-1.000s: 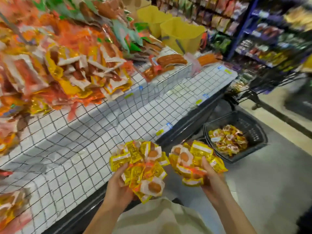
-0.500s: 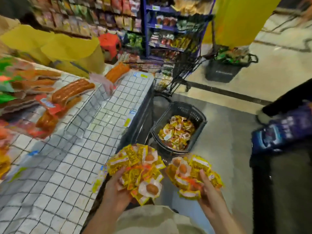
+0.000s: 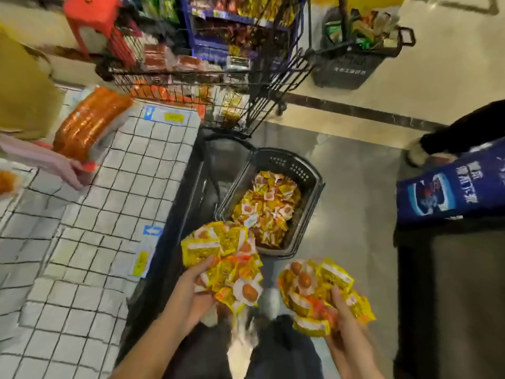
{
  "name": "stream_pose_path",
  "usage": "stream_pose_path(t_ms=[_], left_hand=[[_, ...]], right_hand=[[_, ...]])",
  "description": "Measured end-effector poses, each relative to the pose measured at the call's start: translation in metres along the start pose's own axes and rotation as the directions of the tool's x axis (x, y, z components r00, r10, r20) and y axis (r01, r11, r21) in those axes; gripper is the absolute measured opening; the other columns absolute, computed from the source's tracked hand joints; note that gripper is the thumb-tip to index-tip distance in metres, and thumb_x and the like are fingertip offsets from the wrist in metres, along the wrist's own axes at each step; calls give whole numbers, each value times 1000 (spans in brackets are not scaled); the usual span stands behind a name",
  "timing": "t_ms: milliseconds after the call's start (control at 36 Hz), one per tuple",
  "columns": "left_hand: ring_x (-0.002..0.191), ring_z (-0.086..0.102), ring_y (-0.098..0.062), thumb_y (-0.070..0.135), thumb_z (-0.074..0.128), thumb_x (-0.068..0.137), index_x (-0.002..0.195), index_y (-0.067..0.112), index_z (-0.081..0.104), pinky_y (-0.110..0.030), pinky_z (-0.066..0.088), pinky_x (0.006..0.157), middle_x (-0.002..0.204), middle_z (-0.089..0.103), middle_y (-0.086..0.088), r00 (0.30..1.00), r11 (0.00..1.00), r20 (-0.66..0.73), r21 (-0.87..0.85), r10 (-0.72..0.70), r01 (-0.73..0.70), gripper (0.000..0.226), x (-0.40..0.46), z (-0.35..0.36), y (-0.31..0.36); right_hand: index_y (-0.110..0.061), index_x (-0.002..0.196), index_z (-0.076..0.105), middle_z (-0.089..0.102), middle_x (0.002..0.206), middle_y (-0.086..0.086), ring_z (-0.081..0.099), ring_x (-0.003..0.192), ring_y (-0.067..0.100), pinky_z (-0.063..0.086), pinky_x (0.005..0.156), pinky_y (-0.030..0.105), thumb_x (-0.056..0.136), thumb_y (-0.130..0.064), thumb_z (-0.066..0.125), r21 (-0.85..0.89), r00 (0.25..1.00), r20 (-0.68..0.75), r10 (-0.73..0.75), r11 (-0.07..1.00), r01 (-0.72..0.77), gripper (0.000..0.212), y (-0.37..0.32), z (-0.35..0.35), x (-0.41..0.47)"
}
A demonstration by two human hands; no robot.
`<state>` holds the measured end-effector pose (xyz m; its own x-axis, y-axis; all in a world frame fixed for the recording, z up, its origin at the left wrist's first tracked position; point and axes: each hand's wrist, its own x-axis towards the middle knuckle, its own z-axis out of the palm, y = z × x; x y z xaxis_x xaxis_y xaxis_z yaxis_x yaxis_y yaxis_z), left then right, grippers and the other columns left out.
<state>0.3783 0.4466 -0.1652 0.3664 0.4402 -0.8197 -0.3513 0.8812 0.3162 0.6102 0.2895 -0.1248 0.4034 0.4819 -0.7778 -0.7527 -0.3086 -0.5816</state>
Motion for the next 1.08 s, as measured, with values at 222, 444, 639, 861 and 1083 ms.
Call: stream_pose_path(t_ms=[222, 444, 639, 861, 1083], left_hand=[[103, 72, -32, 31, 79, 72, 121, 14, 72, -43, 61, 75, 120, 71, -17, 990, 987, -144, 162, 9, 15, 52, 145, -10, -18], [86, 76, -15, 16, 80, 76, 90, 30, 81, -31, 61, 63, 95, 79, 5, 986, 950, -101, 296, 131, -96, 20, 307, -19, -42], [105, 73, -20, 31, 74, 82, 129, 28, 60, -41, 61, 68, 119, 74, 1, 980, 939, -152, 335, 131, -73, 49, 427, -18, -31], [103, 73, -26, 23, 72, 91, 130, 22, 56, -44, 61, 72, 114, 75, -3, 984, 943, -109, 318, 144, -103, 42, 513, 5, -26], [112, 66, -38, -6, 56, 96, 142, 14, 48, -48, 53, 99, 126, 66, -17, 927, 920, -348, 392, 136, 12, 50, 542, -3, -47]], right_hand=[[-15, 141, 58, 65, 133, 22, 62, 121, 45, 37, 109, 67, 97, -35, 59, -51, 979, -101, 176, 982, -181, 49, 35, -9, 157], [-12, 130, 64, 71, 124, 18, 68, 113, 41, 55, 92, 61, 96, -24, 65, -169, 985, -153, 83, 980, -109, 36, 66, 6, 313], [-15, 130, 66, 74, 121, 7, 71, 112, 28, 54, 101, 51, 95, -21, 68, -161, 968, -243, 54, 982, -96, 35, 72, 30, 426], [-17, 131, 65, 74, 121, -2, 70, 113, 18, 55, 99, 47, 92, -28, 74, -125, 950, -270, -157, 984, 127, 41, 84, 45, 512], [-26, 145, 52, 70, 129, 4, 68, 115, 23, 56, 97, 40, 96, -23, 69, -200, 948, -260, 182, 951, -237, 52, 119, 17, 563]])
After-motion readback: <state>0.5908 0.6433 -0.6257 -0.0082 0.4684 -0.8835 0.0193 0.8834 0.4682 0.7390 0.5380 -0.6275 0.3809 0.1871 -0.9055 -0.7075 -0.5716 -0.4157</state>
